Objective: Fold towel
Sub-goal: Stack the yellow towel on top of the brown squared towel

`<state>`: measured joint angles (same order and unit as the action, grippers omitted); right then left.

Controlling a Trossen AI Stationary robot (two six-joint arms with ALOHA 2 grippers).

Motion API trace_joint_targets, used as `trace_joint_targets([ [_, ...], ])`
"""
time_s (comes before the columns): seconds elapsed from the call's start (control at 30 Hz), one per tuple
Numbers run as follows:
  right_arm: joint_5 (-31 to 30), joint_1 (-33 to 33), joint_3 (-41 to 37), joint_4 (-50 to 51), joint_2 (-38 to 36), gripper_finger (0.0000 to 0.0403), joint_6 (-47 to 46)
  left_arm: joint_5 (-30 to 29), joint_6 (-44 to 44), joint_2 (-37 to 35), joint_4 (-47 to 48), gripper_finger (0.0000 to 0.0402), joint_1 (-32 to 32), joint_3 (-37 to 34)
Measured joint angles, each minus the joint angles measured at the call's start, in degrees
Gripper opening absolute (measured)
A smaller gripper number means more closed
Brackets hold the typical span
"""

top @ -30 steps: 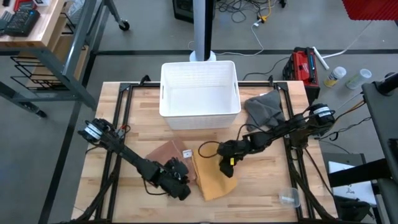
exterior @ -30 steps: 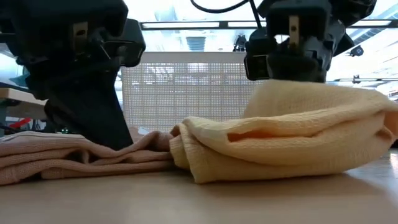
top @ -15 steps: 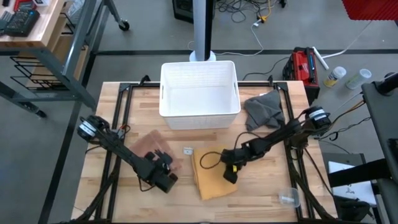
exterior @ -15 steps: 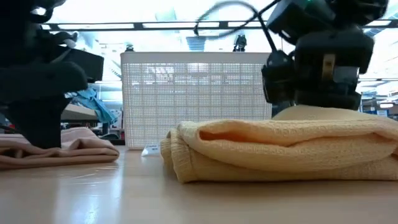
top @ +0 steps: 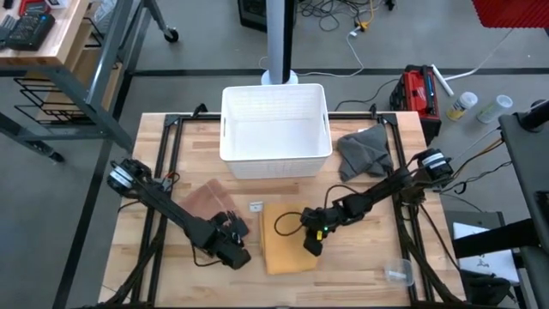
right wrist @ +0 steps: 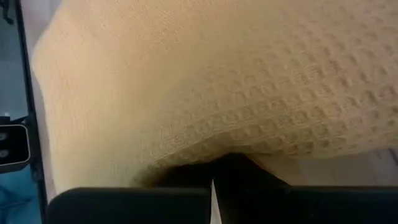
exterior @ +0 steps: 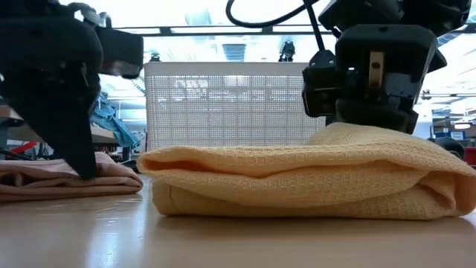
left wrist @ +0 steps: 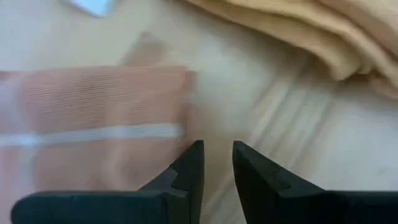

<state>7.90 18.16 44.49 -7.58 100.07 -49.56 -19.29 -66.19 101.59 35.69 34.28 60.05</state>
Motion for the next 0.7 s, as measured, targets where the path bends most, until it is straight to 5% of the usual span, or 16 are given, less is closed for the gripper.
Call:
trace_joint_targets([
  [0.47,-0.6,-0.03,0.12,-3.26,0.24,0.0,-0.04,-1.06,8.32,9.08,-24.33,0.0075,-4.82,1.15],
  [0.7,2.47,-0.1,0.11,-12.28,0.24,0.0,-3.53,4.77,16.57,9.27,-39.94,0.0075,-5.48,1.11],
])
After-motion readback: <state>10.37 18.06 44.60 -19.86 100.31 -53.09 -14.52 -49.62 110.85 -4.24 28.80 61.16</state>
